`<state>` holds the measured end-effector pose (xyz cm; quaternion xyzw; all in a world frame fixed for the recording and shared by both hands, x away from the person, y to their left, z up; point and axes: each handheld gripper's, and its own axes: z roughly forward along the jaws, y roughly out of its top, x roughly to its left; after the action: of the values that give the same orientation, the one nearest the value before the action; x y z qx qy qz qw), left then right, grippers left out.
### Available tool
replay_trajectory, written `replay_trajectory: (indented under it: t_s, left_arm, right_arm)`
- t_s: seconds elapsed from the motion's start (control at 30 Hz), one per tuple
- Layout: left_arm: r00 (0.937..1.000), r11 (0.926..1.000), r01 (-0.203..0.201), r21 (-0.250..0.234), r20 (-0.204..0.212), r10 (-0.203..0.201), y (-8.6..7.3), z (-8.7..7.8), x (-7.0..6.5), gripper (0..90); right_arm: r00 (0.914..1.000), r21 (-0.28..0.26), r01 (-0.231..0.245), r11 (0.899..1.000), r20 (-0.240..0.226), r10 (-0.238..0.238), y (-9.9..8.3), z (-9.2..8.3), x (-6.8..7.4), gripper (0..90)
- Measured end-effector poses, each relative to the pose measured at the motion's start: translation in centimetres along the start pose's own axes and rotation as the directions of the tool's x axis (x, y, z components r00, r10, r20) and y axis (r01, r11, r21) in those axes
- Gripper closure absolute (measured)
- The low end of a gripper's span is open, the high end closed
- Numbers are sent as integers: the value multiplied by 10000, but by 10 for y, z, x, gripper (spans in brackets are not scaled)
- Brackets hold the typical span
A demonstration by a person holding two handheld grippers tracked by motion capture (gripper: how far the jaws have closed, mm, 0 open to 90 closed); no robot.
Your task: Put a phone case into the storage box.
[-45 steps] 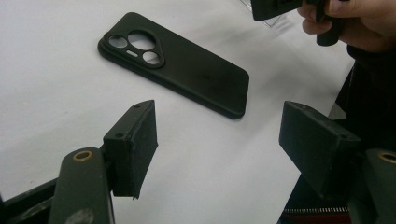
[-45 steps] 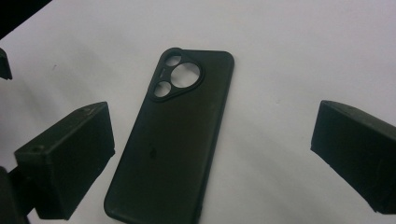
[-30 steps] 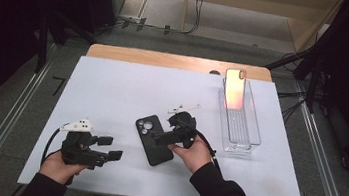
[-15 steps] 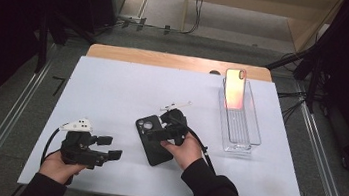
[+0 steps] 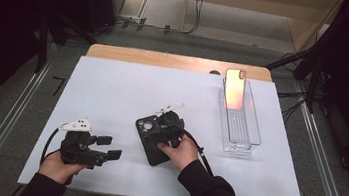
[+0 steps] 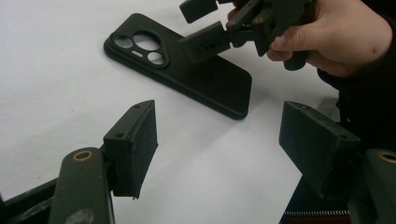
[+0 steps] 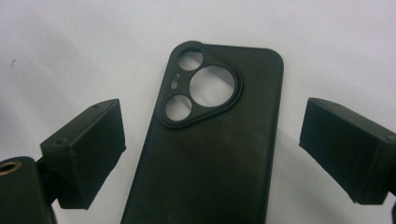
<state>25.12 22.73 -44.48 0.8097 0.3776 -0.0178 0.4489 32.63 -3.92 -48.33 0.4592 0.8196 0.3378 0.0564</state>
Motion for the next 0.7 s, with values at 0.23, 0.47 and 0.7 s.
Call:
replay_trajectory:
  t_s: [0.23, 0.47, 0.7]
  left_arm:
    - [10000, 10000, -11, 8, -9, 11, 0, 0, 0, 283]
    - [10000, 10000, -2, 20, -36, 2, 0, 0, 1, 283]
    - [10000, 10000, -14, 27, -54, 14, 0, 0, 1, 283]
  right_arm:
    - [10000, 290, -20, 9996, 69, 18, -9, 3, 0, 52]
    - [9997, 524, 159, 9985, 193, -169, -14, 9, 5, 52]
    - [9963, 598, 627, 9962, 546, -660, -18, 14, 11, 52]
